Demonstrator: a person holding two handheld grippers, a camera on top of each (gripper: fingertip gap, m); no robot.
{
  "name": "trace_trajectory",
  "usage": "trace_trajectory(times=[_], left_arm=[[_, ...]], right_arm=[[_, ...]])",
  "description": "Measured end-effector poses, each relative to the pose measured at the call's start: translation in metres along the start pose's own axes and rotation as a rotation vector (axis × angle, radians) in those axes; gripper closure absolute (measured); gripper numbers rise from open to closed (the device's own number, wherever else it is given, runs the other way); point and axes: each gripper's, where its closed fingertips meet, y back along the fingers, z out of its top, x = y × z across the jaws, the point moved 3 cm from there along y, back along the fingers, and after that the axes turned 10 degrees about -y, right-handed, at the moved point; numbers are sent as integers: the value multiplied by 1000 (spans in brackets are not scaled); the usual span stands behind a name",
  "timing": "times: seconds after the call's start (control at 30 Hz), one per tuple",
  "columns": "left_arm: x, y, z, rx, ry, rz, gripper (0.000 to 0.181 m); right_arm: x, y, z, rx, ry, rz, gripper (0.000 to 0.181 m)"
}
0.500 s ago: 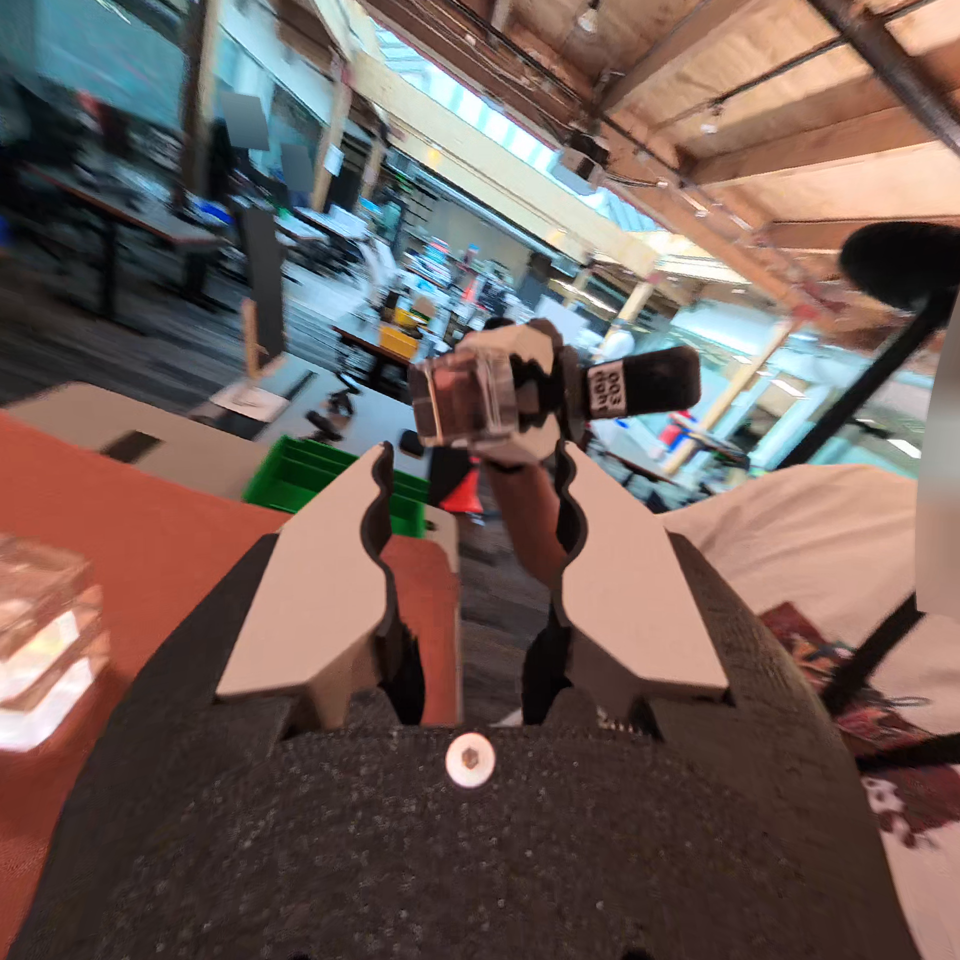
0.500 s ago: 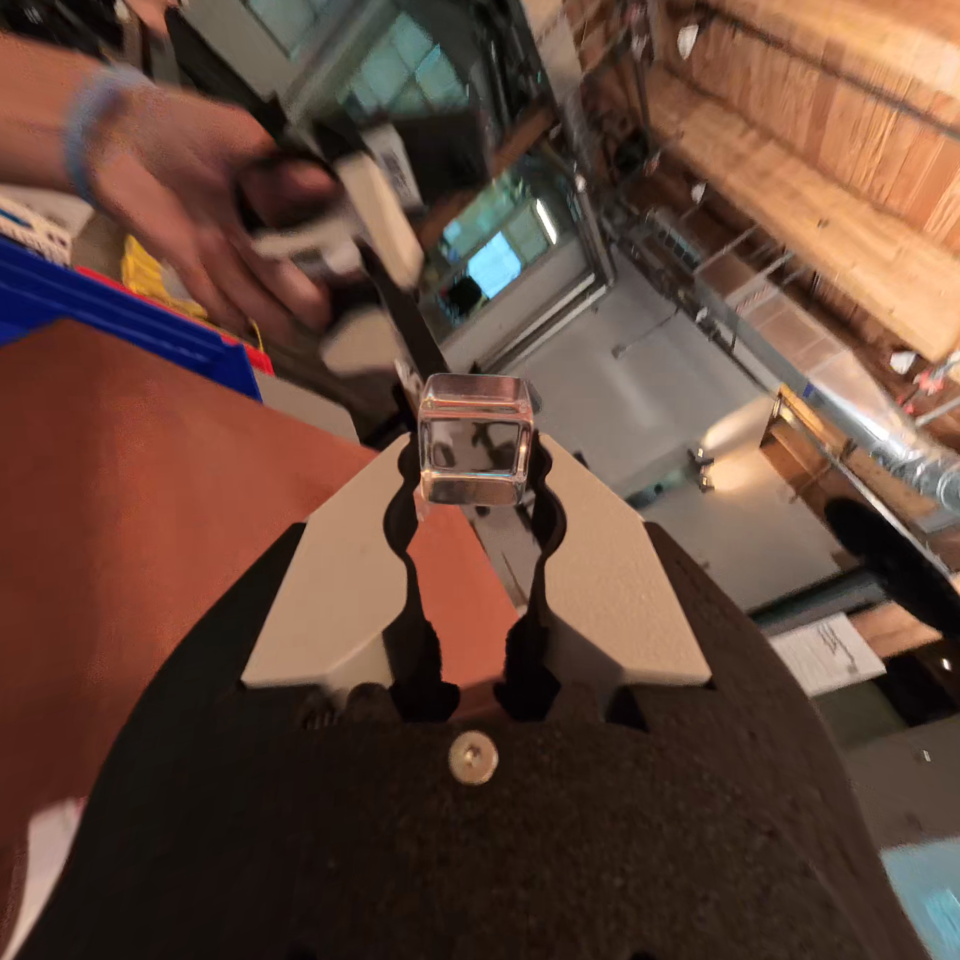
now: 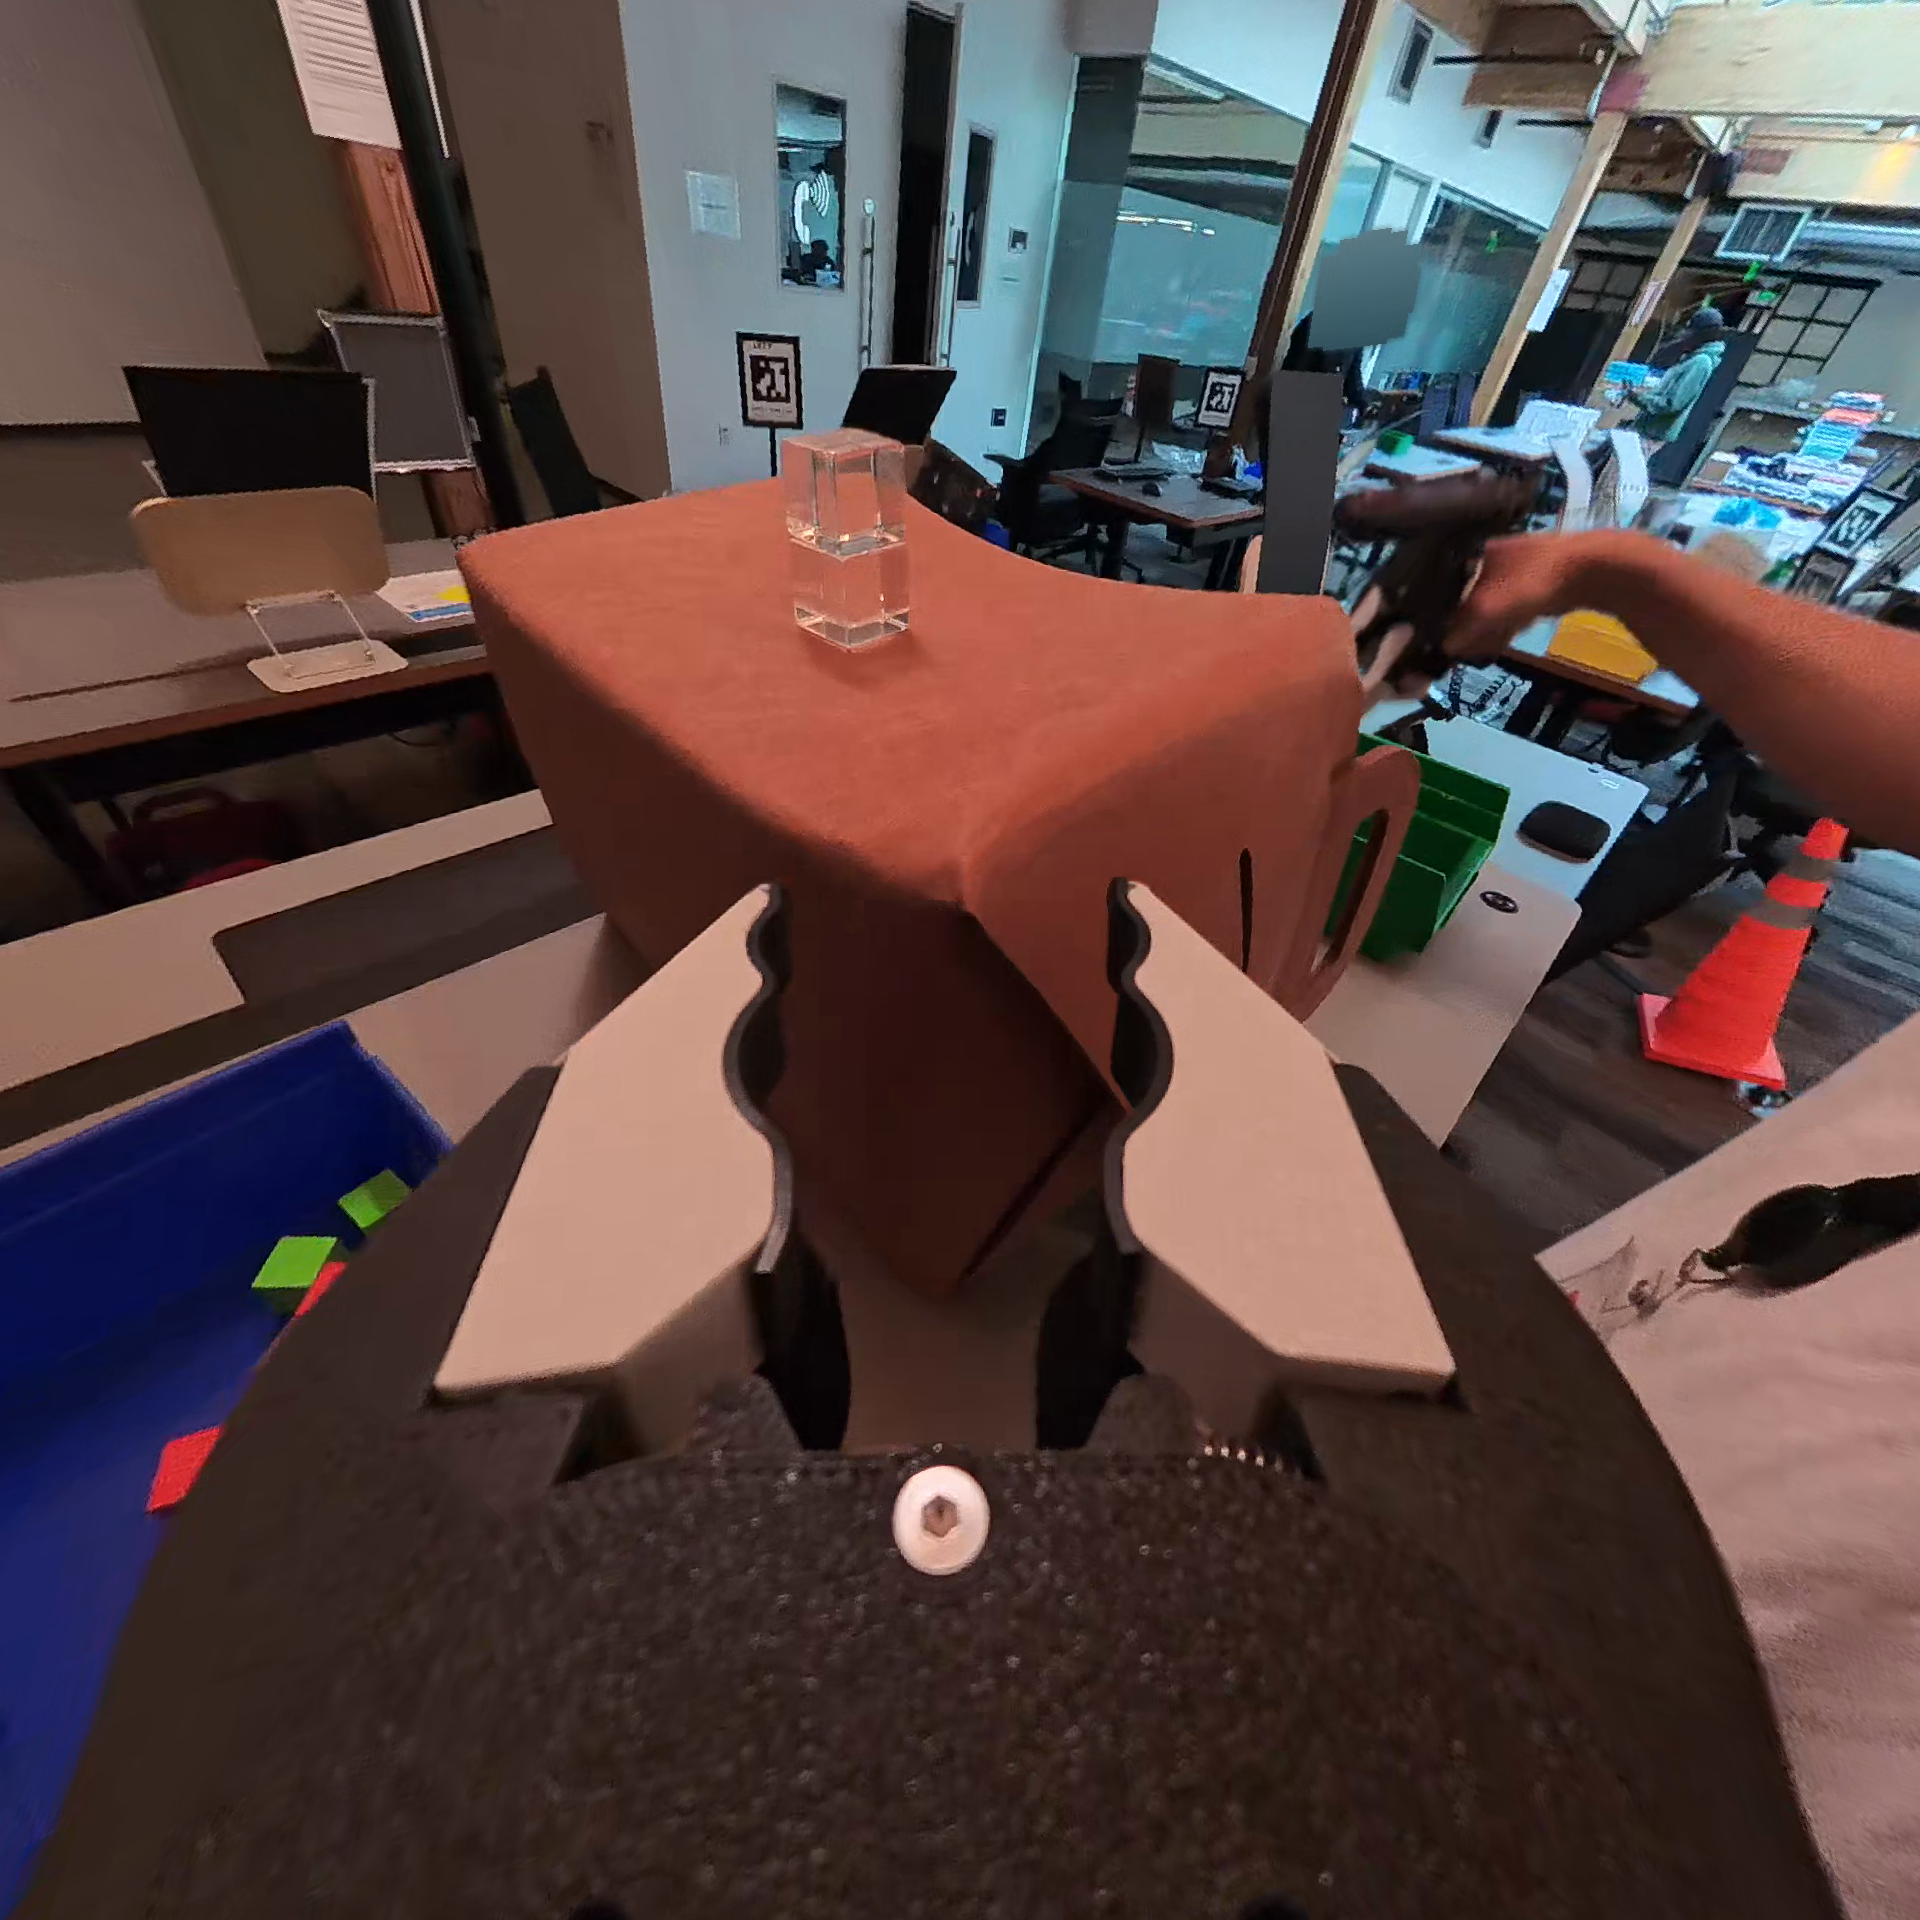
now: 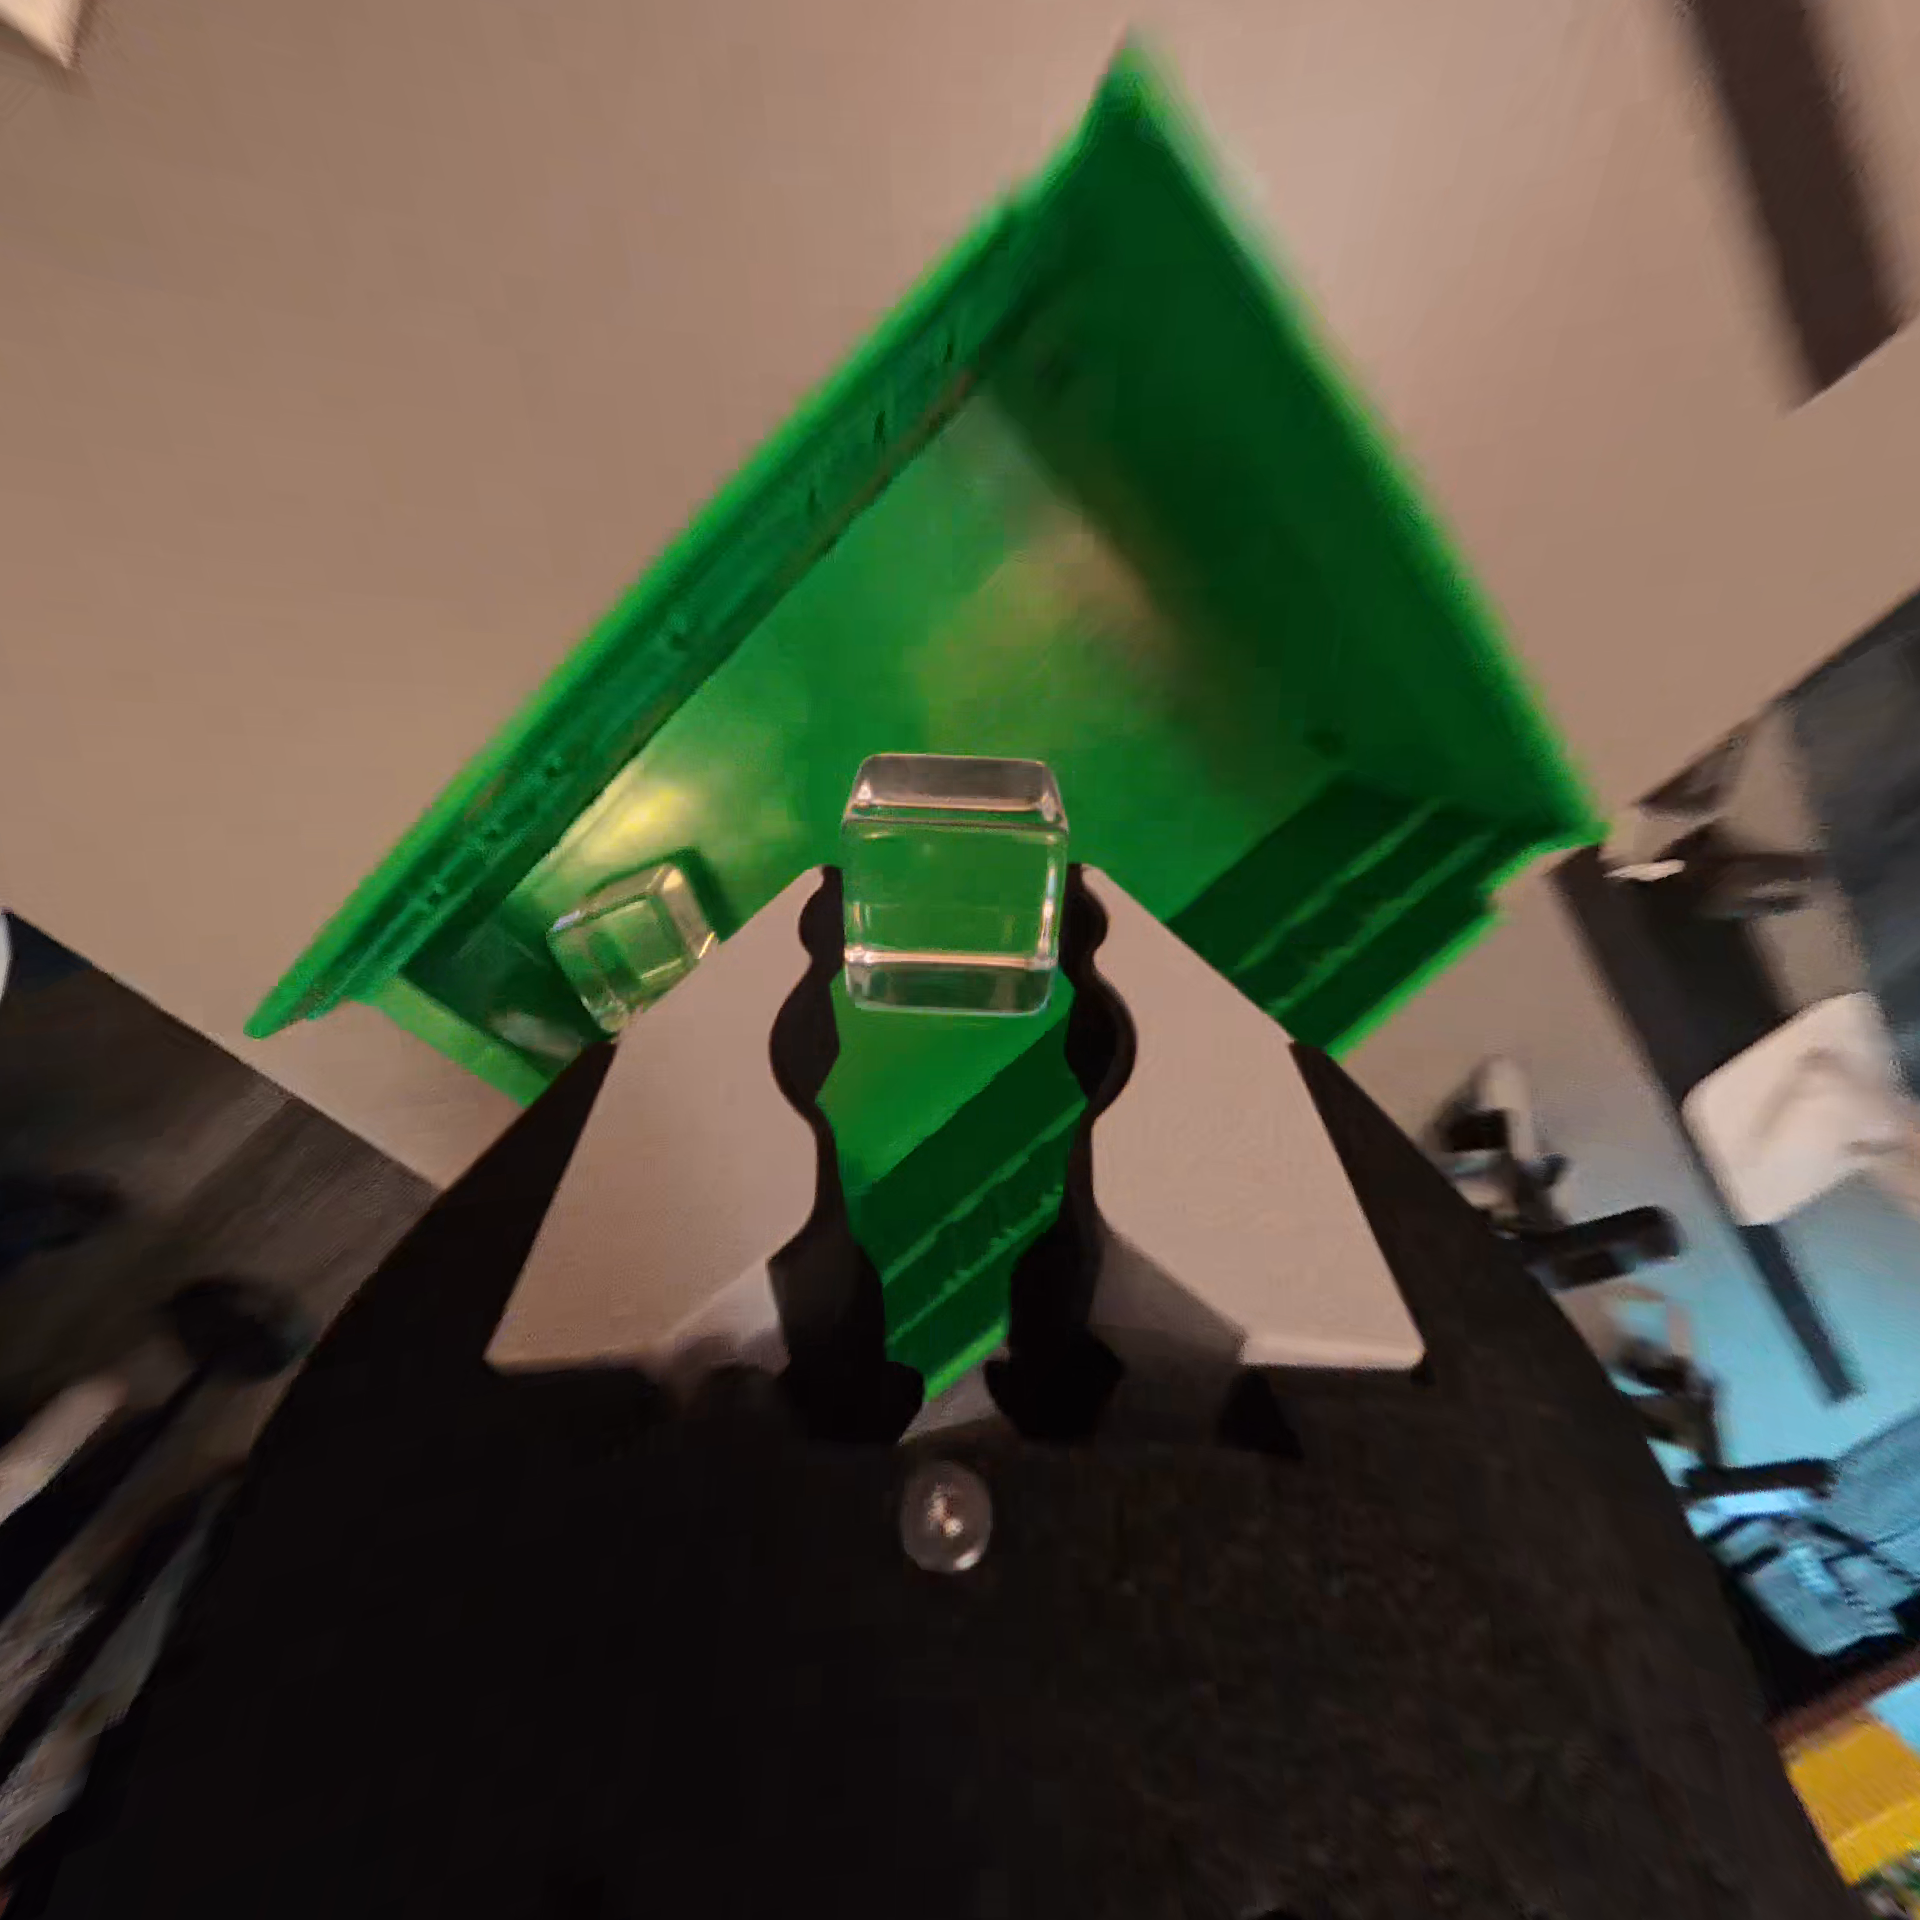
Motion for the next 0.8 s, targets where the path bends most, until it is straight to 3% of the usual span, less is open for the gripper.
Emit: trace_trajectory(times=[0.1, 0.2, 0.43, 0.47, 0.53, 0.6, 0.73, 0.8], left_arm=[[5, 6, -1, -4, 27, 20, 119], [10, 2, -1, 10, 37, 19, 119], [17, -41, 7, 106, -28, -67, 119], [17, -51, 11, 137, -66, -100, 119], [20, -73, 21, 218, -157, -187, 118], [30, -101, 37, 295, -274, -246, 118], [53, -165, 69, 456, -474, -346, 118], [59, -198, 77, 527, -546, -410, 118]], right_arm=[[15, -57, -34, 95, -47, 73, 140], [44, -90, -40, 112, -27, 148, 141], [70, -110, -34, 113, 7, 177, 141], [70, -109, -35, 104, -13, 193, 140], [64, -99, -31, 50, -103, 204, 121], [55, -75, -28, -54, -200, 167, 111], [51, -6, -20, -371, -330, -7, 110], [75, 27, -5, -579, -365, 19, 114]])
